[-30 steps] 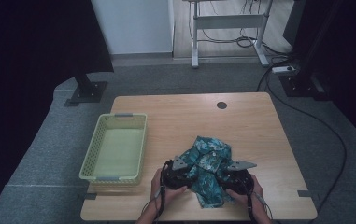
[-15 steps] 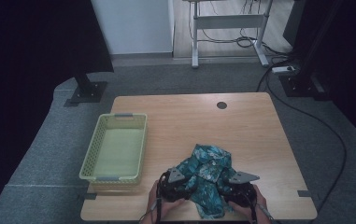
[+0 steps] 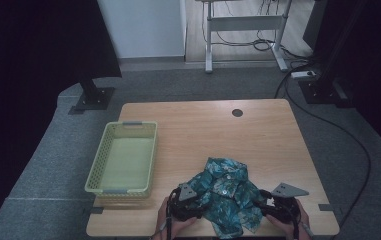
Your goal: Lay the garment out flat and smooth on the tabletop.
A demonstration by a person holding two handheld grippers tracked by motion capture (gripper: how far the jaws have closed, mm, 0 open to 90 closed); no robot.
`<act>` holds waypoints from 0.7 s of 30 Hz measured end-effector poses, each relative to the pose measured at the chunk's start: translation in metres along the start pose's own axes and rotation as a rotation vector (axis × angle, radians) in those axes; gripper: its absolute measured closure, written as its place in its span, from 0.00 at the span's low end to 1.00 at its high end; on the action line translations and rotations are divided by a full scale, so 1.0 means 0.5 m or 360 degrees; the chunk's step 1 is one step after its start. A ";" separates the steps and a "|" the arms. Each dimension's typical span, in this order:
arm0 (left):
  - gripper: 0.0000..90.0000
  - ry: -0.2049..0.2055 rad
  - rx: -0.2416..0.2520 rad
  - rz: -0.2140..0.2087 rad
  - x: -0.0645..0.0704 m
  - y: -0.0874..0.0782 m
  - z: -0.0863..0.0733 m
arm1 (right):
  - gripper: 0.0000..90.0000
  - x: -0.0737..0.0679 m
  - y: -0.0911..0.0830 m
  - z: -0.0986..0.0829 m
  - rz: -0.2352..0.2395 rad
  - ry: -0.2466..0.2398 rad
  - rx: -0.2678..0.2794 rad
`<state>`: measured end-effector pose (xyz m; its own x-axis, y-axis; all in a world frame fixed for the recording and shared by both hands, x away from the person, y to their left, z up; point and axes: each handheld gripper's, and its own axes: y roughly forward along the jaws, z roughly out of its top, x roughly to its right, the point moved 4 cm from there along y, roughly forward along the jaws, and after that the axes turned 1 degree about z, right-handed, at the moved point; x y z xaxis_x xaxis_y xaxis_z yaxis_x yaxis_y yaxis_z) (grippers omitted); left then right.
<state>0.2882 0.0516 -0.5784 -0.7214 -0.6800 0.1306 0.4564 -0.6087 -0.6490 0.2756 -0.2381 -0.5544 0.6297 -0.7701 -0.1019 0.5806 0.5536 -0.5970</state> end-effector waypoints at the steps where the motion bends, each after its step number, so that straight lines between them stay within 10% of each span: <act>1: 0.53 0.0000 0.0000 0.0000 0.000 0.000 0.000 | 0.56 0.000 0.000 0.000 0.0000 0.0000 0.0000; 11: 0.54 -0.0009 0.0021 -0.0016 -0.004 -0.001 -0.002 | 0.56 0.045 0.015 -0.035 -0.0076 0.0128 -0.0132; 21: 0.54 -0.0005 0.0028 -0.0011 -0.005 -0.001 -0.003 | 0.94 0.032 0.022 -0.036 -0.0079 0.0040 -0.0173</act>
<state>0.2889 0.0540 -0.5796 -0.7230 -0.6770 0.1374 0.4603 -0.6205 -0.6350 0.2827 -0.2498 -0.5768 0.5877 -0.8042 -0.0888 0.5507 0.4780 -0.6843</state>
